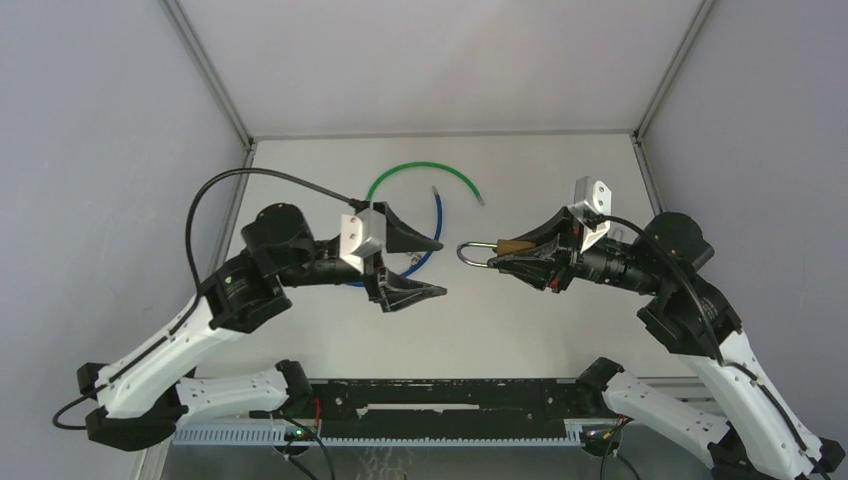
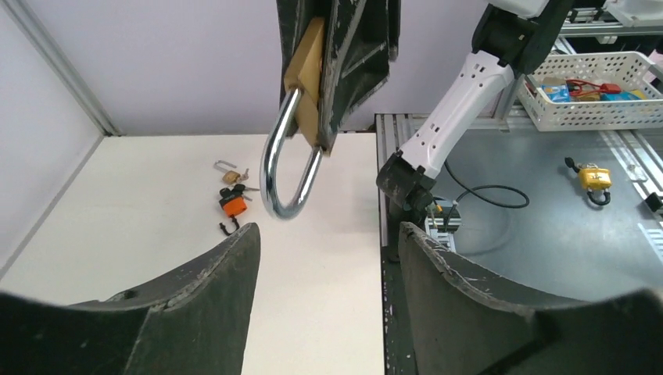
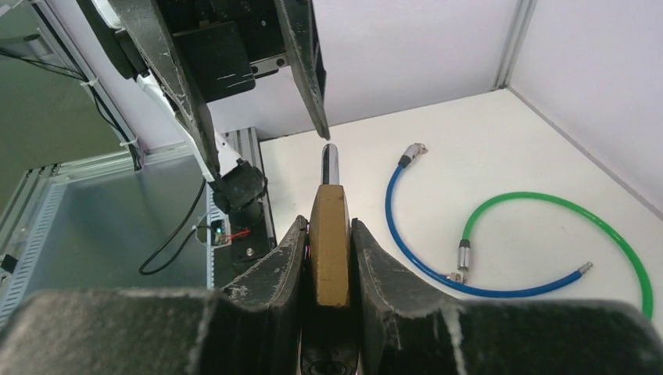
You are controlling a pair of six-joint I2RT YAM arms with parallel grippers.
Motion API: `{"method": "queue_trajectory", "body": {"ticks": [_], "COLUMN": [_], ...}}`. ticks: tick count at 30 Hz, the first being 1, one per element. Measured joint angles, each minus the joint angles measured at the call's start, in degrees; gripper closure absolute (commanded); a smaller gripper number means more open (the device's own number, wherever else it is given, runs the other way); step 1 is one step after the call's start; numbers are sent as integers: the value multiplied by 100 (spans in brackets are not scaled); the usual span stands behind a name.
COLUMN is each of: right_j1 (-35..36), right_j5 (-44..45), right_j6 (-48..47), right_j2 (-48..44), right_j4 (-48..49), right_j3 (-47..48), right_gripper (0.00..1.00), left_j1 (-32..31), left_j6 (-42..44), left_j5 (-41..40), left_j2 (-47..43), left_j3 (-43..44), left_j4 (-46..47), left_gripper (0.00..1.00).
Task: Lock with the key
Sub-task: Lock the lock.
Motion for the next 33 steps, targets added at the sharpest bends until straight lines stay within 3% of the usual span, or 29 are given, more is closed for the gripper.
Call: {"method": "queue_trajectory", "body": {"ticks": [7, 11, 17, 23, 29, 33], "right_j1": [-37, -57, -57, -57, -57, -57], "right_j5": [-341, -616, -721, -809, -826, -826], "right_j6": [264, 514, 695, 715, 713, 713], "right_j2": [13, 33, 61, 66, 79, 81], "right_j4": [424, 789, 1108, 1204, 1204, 1204], "right_j3": [-98, -181, -184, -199, -201, -201], "right_gripper": [100, 100, 100, 100, 100, 100], "left_j1": [170, 170, 33, -28, -28, -28], "left_j6": [-212, -800, -1432, -1646, -1578, -1572], "left_j5": [223, 190, 13, -129, -247, -256], "left_j2": [-603, -442, -225, -225, -223, -216], "left_j3": [-791, -968, -1342, -1414, -1401, -1401], "left_j4": [275, 964, 1792, 2186, 2330, 2361], "left_gripper": [33, 35, 49, 48, 66, 70]}}
